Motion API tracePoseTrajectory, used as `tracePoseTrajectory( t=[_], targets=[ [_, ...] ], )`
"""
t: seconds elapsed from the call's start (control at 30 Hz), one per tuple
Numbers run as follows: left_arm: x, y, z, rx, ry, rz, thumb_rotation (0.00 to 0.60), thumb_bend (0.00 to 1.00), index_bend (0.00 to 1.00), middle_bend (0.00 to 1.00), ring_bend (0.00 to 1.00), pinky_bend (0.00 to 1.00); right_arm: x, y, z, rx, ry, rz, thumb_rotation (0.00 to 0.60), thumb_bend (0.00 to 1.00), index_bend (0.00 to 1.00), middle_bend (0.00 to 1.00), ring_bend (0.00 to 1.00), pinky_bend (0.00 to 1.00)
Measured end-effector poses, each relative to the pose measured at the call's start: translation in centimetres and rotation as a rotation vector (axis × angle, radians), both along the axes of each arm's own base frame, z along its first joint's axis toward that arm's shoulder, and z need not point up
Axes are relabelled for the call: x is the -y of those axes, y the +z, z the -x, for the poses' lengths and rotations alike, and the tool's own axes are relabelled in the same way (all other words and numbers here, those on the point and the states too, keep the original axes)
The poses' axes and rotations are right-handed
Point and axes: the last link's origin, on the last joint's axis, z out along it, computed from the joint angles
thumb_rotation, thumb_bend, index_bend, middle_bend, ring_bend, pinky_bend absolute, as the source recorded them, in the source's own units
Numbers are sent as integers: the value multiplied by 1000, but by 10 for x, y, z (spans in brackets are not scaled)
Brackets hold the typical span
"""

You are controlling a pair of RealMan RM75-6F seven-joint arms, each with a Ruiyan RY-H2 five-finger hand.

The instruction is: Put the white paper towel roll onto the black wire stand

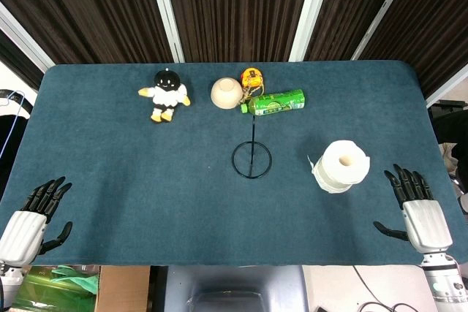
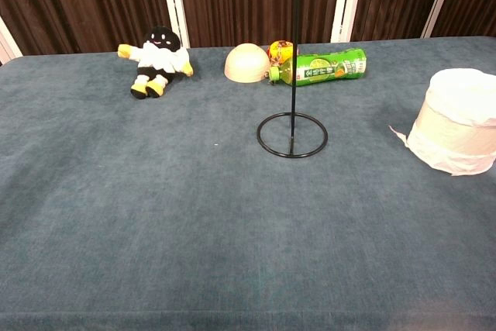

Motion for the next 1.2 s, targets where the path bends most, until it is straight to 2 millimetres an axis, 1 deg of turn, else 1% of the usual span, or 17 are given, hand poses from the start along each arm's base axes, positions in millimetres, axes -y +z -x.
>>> tracePoseTrajectory(
  t=[0.17,0.27,0.37,0.53,0.63,0.8,0.9,1.2],
  targets=[
    [-1,-2,0,-6,2,-1,600,437,0,0,0,105,8,1,4,26,-5,-9,600,102,0,0,0,0],
    [-1,-2,0,-6,3,-1,600,437,0,0,0,105,19,1,9,47,-18,-22,600,102,0,0,0,0],
    [-3,-2,1,-8,9,-7,600,437,0,0,0,105,36,-1,15,66,-44,-52,600,102,0,0,0,0],
    [-4,-1,2,-18,21,-26,600,437,0,0,0,105,73,-5,25,90,-105,-128,600,102,0,0,0,0],
    [-3,1,2,-17,19,-36,600,437,0,0,0,105,94,-8,28,100,-145,-169,600,99,0,0,0,0],
    [-4,1,2,-19,19,-35,600,436,0,0,0,104,121,-19,22,140,-180,-243,600,92,0,0,0,0],
    [-3,1,3,-22,21,-35,600,437,0,0,0,105,133,-23,16,152,-178,-253,600,93,0,0,0,0],
    [-2,2,3,4,30,-18,600,438,0,0,0,105,154,-34,7,175,-212,-307,600,92,0,0,0,0]
  ],
)
